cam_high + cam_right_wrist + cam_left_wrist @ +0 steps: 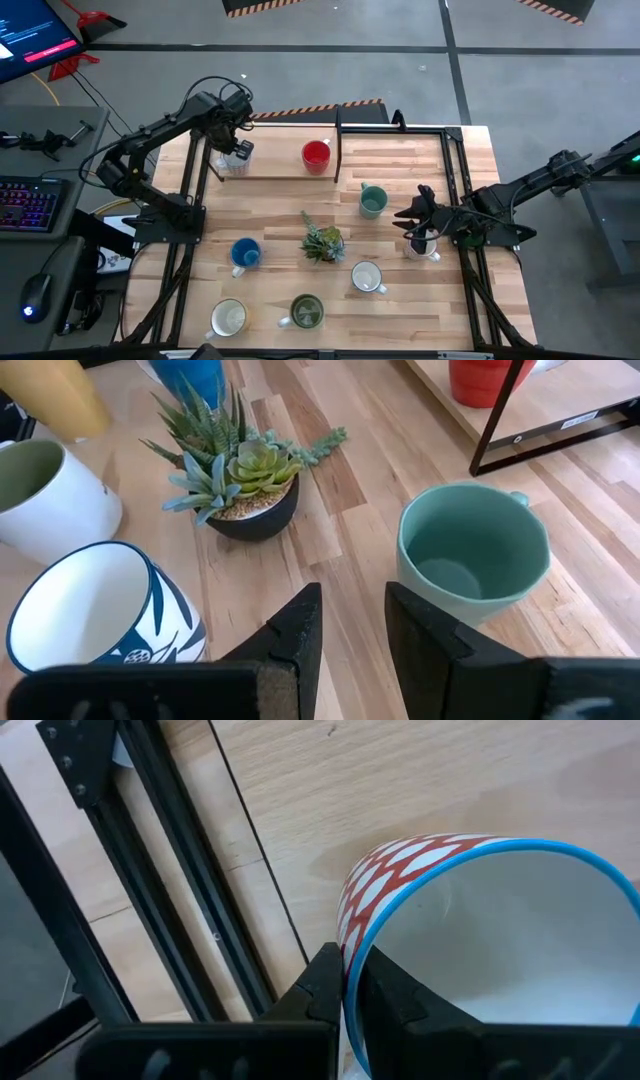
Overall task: Place coffee mugs
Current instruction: Put the red patterned mug on the shelf
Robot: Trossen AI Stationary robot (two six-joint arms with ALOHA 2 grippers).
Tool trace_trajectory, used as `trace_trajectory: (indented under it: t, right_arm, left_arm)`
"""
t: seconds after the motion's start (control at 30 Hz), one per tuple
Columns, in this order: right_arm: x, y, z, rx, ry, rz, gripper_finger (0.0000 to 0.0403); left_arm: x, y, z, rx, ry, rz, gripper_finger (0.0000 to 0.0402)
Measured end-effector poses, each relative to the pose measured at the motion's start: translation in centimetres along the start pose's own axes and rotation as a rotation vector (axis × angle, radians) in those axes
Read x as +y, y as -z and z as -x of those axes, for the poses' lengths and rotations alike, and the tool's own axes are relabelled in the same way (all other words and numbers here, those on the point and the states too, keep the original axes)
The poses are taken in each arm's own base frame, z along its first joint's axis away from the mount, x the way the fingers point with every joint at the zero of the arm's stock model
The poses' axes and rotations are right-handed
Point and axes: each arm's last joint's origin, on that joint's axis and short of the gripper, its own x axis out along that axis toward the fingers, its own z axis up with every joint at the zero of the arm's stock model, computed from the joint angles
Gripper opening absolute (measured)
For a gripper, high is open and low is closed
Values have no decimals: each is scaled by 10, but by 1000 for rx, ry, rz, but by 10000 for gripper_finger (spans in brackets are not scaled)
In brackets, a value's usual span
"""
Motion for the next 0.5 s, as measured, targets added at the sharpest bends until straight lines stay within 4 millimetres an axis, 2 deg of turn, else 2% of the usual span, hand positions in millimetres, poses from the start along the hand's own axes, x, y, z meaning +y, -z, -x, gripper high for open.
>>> trace_trajectory:
  t: [0.13, 0.5]
  right_arm:
    - [0, 0, 0, 1, -3, 1, 89]
    - [0, 1, 0, 19, -19, 4, 89]
  left_arm:
    - [0, 0, 0, -2, -1, 0, 6]
    - [1, -1, 0, -17, -36, 2, 74]
